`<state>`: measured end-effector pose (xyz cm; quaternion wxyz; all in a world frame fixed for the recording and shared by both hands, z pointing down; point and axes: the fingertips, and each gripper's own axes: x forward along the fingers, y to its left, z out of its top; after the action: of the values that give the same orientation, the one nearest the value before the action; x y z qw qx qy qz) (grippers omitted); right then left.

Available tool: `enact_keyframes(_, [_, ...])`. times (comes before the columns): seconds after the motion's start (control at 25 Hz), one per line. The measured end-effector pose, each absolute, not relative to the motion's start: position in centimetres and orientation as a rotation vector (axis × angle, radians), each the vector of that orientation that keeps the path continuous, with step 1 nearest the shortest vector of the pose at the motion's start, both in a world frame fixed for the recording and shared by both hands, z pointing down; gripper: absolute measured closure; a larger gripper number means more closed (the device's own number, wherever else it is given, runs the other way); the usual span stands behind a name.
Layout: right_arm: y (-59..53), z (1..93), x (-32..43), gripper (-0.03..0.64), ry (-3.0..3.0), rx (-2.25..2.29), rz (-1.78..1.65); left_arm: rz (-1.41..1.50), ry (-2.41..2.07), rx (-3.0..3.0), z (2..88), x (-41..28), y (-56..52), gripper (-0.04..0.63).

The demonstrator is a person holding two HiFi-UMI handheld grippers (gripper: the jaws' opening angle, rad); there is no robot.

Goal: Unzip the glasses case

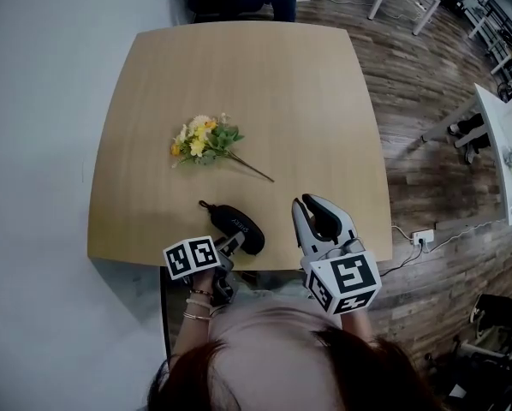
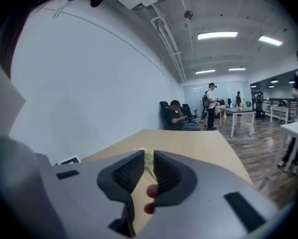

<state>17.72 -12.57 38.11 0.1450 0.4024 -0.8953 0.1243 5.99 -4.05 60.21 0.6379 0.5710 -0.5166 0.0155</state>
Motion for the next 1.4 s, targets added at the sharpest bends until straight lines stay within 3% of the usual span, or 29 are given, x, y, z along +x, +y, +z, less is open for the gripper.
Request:
enact_keyframes(0.4, [-14.0,38.7,20.1,0.555,-2.587,1.116,0.363,-0.050,-1.218,1.194,61.9,6.4,-5.1,0.304])
enact_keyframes(1.4, [-15.3,39.3,23.9,0.557,-2.607,1.145,0.437,0.216,-1.184,1.140,63.9,9.4,-8.5,0.293])
